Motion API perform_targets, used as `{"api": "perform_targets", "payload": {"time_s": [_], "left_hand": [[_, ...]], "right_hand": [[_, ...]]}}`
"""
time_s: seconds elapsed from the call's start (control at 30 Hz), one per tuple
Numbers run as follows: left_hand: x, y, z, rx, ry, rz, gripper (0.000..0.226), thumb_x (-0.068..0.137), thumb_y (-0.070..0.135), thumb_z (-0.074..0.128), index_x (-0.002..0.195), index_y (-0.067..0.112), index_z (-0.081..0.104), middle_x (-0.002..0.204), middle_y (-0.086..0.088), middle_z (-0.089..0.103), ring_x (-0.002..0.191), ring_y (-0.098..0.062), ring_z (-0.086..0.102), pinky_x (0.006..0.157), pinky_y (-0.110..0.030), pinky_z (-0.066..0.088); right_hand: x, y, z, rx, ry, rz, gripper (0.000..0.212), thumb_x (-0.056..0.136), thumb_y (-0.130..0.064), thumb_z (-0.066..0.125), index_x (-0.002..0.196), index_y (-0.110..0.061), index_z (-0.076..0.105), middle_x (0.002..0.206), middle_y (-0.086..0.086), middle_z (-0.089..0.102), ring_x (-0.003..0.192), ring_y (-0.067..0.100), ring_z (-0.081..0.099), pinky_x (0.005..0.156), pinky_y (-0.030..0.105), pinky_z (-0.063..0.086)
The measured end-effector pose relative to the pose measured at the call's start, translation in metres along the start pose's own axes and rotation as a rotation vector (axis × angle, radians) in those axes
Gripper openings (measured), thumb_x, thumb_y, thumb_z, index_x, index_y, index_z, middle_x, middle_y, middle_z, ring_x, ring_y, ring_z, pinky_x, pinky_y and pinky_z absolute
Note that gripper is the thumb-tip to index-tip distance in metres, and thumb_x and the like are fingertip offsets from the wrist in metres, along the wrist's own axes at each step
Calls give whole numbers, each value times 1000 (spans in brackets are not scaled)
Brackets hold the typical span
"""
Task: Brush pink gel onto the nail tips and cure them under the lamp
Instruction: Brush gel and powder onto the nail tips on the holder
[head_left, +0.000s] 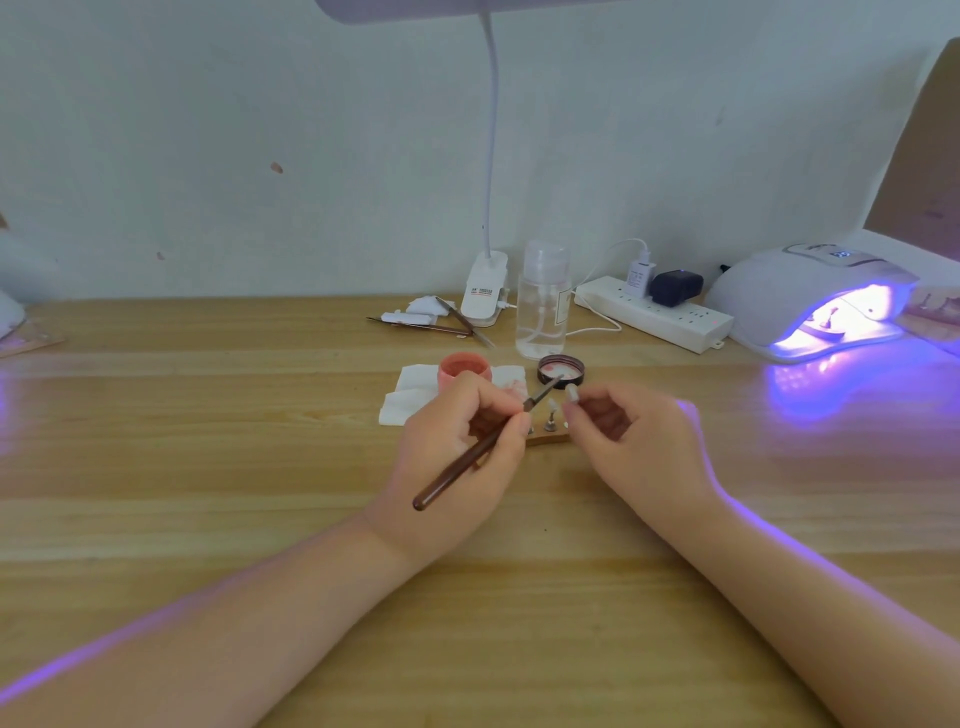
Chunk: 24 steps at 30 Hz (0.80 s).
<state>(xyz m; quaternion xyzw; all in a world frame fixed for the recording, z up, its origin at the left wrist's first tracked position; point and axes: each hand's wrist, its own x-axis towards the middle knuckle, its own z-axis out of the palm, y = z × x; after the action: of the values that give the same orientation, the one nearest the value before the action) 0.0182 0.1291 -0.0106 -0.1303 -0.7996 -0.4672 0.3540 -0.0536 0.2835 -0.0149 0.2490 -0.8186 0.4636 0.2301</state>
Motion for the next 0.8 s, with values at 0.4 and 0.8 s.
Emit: {"api": "perform_targets", "payload": {"time_s": [0.4, 0.8], "left_hand": [[-1, 2, 2, 32, -12, 38, 11, 82, 10, 61, 87, 18, 56, 79, 16, 60, 84, 18, 56, 68, -1, 40], [-1, 1, -1, 30, -65, 85, 14, 82, 1, 60, 81, 12, 53, 70, 16, 52, 66, 10, 53, 64, -1, 37]], "right_hand": [[0, 1, -1, 96, 18, -5, 10, 80, -13, 73, 81, -22, 76, 67, -18, 67, 62, 2, 61, 61, 7, 46], [1, 1, 0, 89, 9, -2, 9, 82, -12, 71, 81, -19, 76, 59, -18, 64, 57, -5, 55, 58, 5, 41]]}}
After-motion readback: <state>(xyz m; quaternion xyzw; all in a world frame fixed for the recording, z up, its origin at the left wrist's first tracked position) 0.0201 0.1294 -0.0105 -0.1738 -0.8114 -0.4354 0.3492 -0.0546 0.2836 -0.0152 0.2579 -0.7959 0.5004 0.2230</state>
